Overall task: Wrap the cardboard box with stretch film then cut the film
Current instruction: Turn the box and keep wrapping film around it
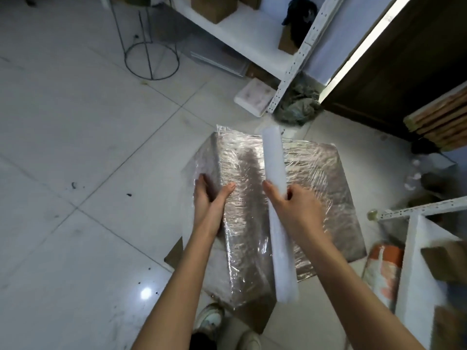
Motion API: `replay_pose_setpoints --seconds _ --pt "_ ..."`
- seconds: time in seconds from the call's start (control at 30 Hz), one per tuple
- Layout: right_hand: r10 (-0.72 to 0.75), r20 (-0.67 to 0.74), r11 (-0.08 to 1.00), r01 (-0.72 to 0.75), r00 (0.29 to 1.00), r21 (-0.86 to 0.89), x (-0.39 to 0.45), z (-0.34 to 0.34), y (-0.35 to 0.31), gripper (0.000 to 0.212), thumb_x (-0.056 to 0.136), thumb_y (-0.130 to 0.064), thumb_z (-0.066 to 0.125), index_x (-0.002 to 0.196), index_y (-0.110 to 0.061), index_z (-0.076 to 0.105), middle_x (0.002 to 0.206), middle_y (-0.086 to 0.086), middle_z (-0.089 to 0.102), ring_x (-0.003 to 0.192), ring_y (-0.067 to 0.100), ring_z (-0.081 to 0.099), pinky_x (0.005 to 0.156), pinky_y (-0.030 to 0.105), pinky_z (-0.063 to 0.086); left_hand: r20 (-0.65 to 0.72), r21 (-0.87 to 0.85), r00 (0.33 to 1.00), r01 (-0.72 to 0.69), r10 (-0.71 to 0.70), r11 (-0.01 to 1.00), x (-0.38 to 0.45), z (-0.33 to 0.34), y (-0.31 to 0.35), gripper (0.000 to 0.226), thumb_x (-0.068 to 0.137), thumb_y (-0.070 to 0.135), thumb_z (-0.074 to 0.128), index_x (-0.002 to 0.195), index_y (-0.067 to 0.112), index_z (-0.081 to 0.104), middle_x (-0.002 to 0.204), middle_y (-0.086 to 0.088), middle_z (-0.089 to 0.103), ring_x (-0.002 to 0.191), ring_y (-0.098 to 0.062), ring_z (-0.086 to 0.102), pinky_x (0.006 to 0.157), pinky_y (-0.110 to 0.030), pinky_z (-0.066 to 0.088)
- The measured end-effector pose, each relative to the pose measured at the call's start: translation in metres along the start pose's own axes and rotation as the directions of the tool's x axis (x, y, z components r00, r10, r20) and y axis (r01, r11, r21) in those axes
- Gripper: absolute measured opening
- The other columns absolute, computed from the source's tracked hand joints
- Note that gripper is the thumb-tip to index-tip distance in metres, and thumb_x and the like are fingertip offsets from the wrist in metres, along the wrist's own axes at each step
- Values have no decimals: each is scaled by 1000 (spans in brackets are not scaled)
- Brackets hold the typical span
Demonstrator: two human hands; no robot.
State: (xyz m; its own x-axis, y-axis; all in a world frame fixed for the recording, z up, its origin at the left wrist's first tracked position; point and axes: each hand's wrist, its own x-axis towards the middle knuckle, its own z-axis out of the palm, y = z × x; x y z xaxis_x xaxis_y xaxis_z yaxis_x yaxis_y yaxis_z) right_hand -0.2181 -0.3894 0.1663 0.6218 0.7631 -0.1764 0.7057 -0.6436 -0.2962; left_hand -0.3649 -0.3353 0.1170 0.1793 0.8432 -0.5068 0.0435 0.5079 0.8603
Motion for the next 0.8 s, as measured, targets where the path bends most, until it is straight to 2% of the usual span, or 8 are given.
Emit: replay_pose_setpoints --seconds 0.13,0.23,0.4,0.5,0.57,0.6,0.67,0.8 --pt "-22 102 998 16 995 65 -8 19 -10 52 86 -68 38 64 -20 39 62 -2 47 55 14 43 49 31 26 11 -90 1000 12 -11 996 8 -22 -18 91 77 36 71 150 21 19 153 4 26 137 -14 32 112 -37 31" --pt "-67 151 990 47 986 130 -13 35 -18 46 87 -64 42 67 -22 40 64 -3 48 56 14 46 48 30 26 -11 -119 999 41 -42 992 12 -40 -28 84 80 30 70 149 22 23 150 1 33 132 -16 39 108 -37 37" --pt "-125 193 987 102 973 125 -18 59 -27 45 85 -67 41 68 -25 44 62 -7 47 57 11 47 51 27 29 -17 -91 997 71 -73 993 16 -65 -50 104 51 71 74 140 36 36 145 4 43 128 -21 46 104 -48 41" --pt "-126 163 987 107 979 117 -21 70 -31 48 84 -68 41 77 -22 52 64 -9 51 59 11 50 51 26 31 1 -45 997 83 -83 996 21 -76 -62 101 54 71 70 141 36 34 145 5 42 129 -18 45 106 -47 39" --pt "-123 156 986 103 980 132 -25 79 -31 49 82 -70 41 82 -23 56 66 -11 52 64 13 54 56 27 36 12 -6 997 76 -76 997 20 -82 -64 90 65 63 68 143 32 34 143 3 44 125 -16 49 104 -40 42" --pt "-117 156 986 95 981 138 -26 83 -32 49 82 -70 42 83 -23 56 65 -13 51 66 13 54 60 28 37 16 3 998 65 -65 998 20 -84 -65 79 75 52 67 143 28 35 140 3 47 120 -13 52 99 -31 45" --pt "-107 162 988 86 981 130 -28 86 -31 46 82 -70 44 83 -24 53 65 -14 47 69 15 53 63 29 37 19 13 999 45 -46 999 20 -86 -67 53 90 28 58 139 23 39 129 4 55 104 -2 58 80 -11 48" --pt "-114 193 981 80 974 178 -27 85 -26 53 80 -72 43 85 -21 56 75 -8 58 75 19 59 73 32 46 -14 46 998 68 -67 997 16 -77 -61 30 95 22 50 124 29 48 111 7 63 84 1 64 61 -7 47"
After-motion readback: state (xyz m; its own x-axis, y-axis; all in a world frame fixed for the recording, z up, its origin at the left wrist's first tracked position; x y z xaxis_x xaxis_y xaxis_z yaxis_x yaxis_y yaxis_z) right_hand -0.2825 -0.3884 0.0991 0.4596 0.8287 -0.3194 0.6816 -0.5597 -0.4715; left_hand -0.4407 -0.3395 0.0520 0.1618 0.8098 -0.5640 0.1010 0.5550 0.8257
